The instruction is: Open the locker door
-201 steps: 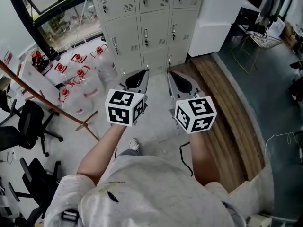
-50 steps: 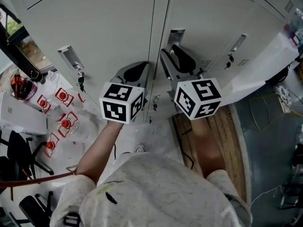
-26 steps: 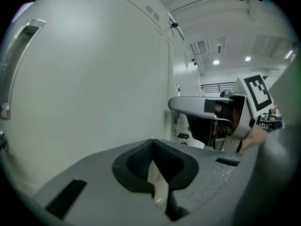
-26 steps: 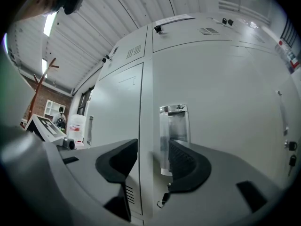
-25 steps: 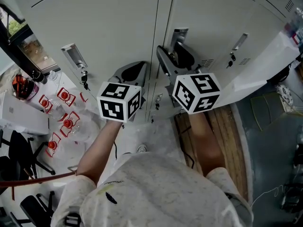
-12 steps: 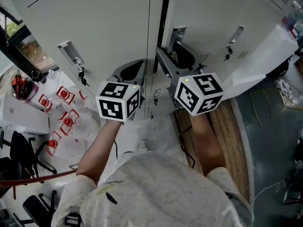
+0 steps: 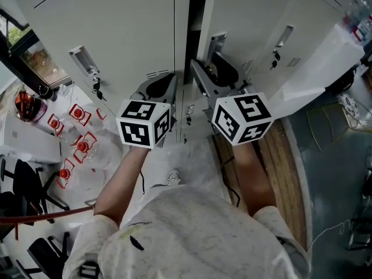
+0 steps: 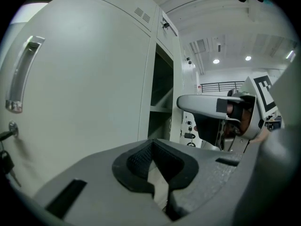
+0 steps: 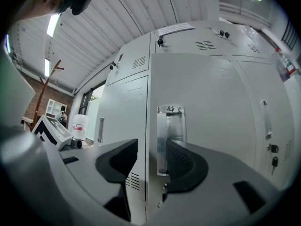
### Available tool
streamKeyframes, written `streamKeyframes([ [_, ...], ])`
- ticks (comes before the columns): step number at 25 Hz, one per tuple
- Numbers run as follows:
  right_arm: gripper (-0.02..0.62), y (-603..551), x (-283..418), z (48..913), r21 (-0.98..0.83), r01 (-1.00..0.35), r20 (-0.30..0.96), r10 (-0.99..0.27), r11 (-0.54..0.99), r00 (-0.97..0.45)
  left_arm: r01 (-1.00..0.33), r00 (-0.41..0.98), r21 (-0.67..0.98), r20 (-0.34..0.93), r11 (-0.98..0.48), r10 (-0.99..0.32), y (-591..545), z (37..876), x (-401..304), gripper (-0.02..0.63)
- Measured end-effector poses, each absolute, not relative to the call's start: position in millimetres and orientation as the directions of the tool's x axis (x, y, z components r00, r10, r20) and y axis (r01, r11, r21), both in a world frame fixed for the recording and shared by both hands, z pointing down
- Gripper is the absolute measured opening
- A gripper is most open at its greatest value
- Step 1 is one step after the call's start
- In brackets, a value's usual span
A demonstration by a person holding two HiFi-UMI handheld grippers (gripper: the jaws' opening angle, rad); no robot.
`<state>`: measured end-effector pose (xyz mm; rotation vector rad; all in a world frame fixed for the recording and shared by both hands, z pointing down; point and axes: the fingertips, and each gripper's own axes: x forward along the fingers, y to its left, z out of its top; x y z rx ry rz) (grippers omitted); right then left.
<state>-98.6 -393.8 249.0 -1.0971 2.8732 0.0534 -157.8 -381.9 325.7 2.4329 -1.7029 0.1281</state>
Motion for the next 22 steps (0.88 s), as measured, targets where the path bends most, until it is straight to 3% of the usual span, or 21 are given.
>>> streamKeyframes([
  [22, 0.181, -355.1, -46.3, 248.6, 0.024, -0.697, -0.115, -0.690, 0.717, -0.714, -0.934, 0.357, 0.052, 0.189, -0.354, -0.915, -349.2, 321.5, -109.1, 0.006],
])
